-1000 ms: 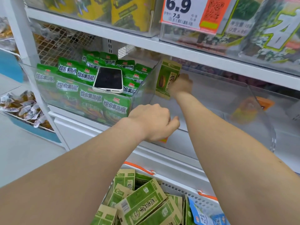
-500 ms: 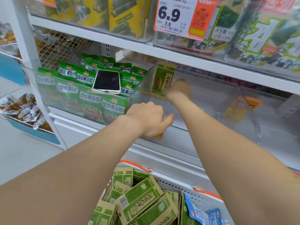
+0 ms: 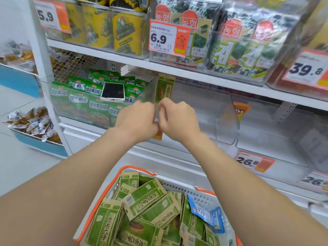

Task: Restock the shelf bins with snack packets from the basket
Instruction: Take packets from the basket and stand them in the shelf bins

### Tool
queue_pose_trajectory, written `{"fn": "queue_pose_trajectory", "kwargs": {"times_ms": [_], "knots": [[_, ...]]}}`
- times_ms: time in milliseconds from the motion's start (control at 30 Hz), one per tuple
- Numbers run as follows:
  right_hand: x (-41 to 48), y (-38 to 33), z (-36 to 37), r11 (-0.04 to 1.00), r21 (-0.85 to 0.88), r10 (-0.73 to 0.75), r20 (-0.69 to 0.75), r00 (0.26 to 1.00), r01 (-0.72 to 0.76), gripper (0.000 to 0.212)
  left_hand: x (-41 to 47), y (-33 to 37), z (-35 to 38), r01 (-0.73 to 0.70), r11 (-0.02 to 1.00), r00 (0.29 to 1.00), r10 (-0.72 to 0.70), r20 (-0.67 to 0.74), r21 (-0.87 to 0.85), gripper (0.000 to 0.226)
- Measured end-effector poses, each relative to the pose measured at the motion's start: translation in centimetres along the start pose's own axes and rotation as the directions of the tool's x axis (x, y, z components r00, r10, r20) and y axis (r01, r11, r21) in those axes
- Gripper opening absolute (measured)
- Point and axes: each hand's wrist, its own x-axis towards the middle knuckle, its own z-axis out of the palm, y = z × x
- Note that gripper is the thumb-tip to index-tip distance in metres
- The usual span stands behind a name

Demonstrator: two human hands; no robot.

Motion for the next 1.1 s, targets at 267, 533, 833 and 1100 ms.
{"fn": "queue_pose_trajectory", "kwargs": {"times_ms": [267, 533, 833, 1100], "knots": [[-8.0, -3.4, 2.1, 0.982, -0.09, -0.093, 0.537, 0.839, 0.166, 0.02, -3.6, -2.2, 2.3, -0.134, 0.939, 0.815, -0.077, 0.574, 0.315, 0.024], [-17.6, -5.3, 8.0, 0.938, -0.057, -0.061, 0.944, 0.323, 0.343, 0.083, -4.0, -2.0, 4.9, -0.264, 0.944, 0.73, 0.059, 0.681, 0.2, 0.031], [-17.2, -4.4, 10.8, 0.937, 0.0, -0.137, 0.92, 0.368, 0.349, 0.096, -3.3, -1.1, 4.3, -0.308, 0.935, 0.713, 0.103, 0.693, 0.178, 0.046], [-14.7, -3.7, 8.8, 0.909, -0.026, -0.189, 0.863, 0.468, 0.416, 0.074, -2.8, -2.1, 4.1, -0.316, 0.916, 0.668, 0.028, 0.744, 0.249, 0.043]]}}
